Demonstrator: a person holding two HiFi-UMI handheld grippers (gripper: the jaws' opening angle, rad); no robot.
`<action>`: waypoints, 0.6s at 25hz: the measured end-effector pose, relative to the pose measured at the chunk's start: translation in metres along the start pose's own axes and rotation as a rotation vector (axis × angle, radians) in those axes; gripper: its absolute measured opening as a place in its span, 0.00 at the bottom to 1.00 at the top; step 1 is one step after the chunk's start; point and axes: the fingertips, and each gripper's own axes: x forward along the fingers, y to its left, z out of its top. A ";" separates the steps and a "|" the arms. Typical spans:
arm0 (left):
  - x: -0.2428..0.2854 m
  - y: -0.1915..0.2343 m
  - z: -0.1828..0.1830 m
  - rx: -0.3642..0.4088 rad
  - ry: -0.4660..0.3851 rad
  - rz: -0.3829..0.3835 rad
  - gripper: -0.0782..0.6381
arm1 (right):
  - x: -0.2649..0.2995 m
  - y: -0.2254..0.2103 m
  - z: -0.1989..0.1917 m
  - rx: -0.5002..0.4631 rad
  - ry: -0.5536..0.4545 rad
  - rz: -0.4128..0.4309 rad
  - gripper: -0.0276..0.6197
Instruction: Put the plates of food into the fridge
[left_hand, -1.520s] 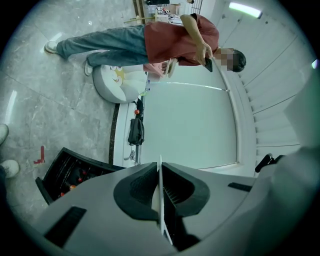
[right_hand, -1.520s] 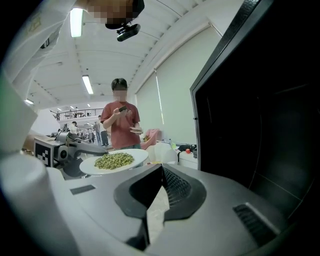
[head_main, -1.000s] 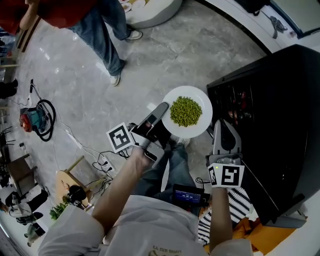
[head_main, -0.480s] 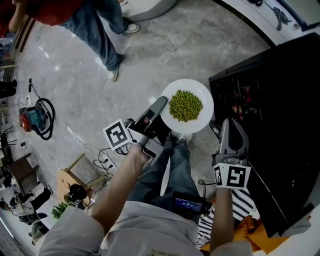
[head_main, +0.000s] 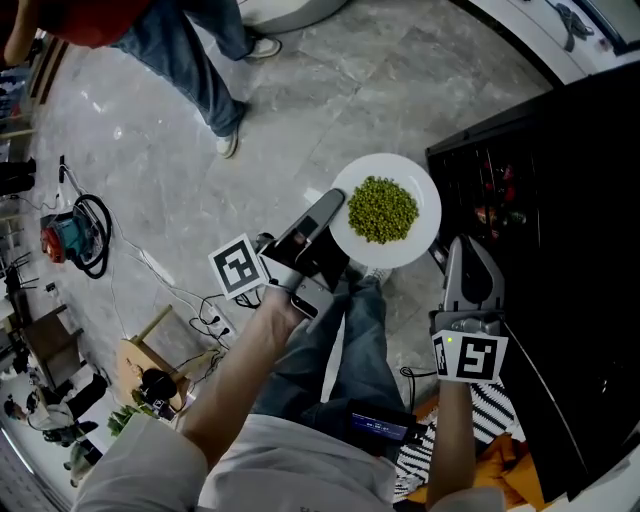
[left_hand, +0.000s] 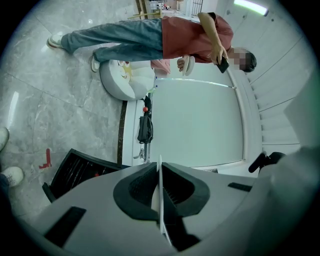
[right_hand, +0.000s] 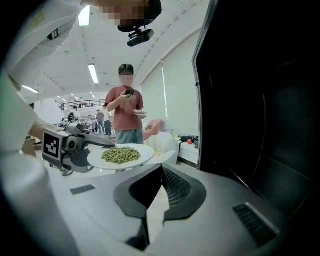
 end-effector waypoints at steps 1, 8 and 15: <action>0.000 0.002 0.000 0.000 -0.002 -0.001 0.13 | 0.001 0.000 -0.002 -0.001 0.000 0.000 0.06; -0.002 0.015 0.000 0.011 0.001 -0.006 0.13 | 0.000 0.001 -0.020 0.016 0.000 -0.012 0.06; -0.004 0.024 0.000 -0.001 -0.002 -0.013 0.13 | -0.002 0.002 -0.021 0.012 -0.022 -0.028 0.06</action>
